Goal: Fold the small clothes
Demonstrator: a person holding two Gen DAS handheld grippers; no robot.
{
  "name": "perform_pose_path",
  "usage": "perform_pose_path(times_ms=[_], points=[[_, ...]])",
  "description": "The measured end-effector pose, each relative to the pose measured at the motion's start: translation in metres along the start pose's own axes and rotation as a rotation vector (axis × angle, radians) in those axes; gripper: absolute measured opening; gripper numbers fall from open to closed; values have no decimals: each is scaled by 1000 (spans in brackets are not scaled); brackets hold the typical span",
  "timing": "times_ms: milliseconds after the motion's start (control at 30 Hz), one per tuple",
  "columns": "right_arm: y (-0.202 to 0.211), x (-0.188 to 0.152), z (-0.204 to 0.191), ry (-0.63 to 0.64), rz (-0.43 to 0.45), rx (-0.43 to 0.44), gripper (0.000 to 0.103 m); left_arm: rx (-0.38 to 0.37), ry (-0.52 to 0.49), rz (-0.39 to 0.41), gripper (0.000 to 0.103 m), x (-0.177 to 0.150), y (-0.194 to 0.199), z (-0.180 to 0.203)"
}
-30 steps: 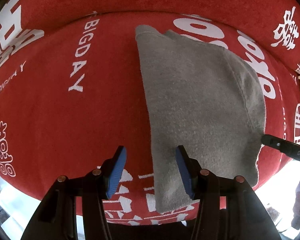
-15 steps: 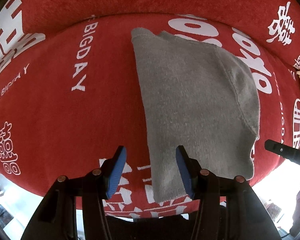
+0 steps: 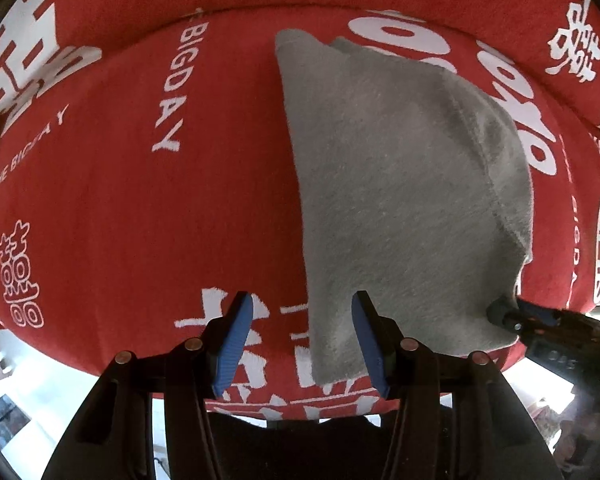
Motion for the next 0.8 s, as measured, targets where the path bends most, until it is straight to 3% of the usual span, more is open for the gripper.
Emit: perform_pose_path(times_ms=[133, 200, 267, 300, 367, 633, 700, 800], points=[[-9, -10, 20, -27, -24, -48, 40, 19, 12, -8, 53, -5, -3, -7], [-1, -15, 28, -62, -16, -23, 41, 22, 17, -8, 53, -7, -3, -10], [11, -17, 31, -77, 3, 10, 44, 22, 21, -4, 67, -8, -2, -11], [19, -17, 31, -75, 19, 15, 51, 23, 22, 3, 76, -8, -1, -12], [34, -15, 29, -65, 57, 7, 60, 28, 17, 24, 76, -8, 3, -12], [61, 6, 6, -22, 120, 21, 69, 32, -4, 20, 76, -5, 7, -6], [60, 9, -5, -23, 123, 19, 78, 37, -10, 19, 76, -5, 8, -4], [63, 12, -13, -16, 148, 3, 81, 36, -8, 19, 76, -5, 9, -2]])
Point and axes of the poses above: each gripper's, at about its wrist camera, not at the fingertips, and y roughly against the way its jaws point, z to its right, x to its top, the point moved 7 cm from there along -y, roughly the way its jaws point, and after that the axes turned 5 degrees about -z, right-handed, at the moved point
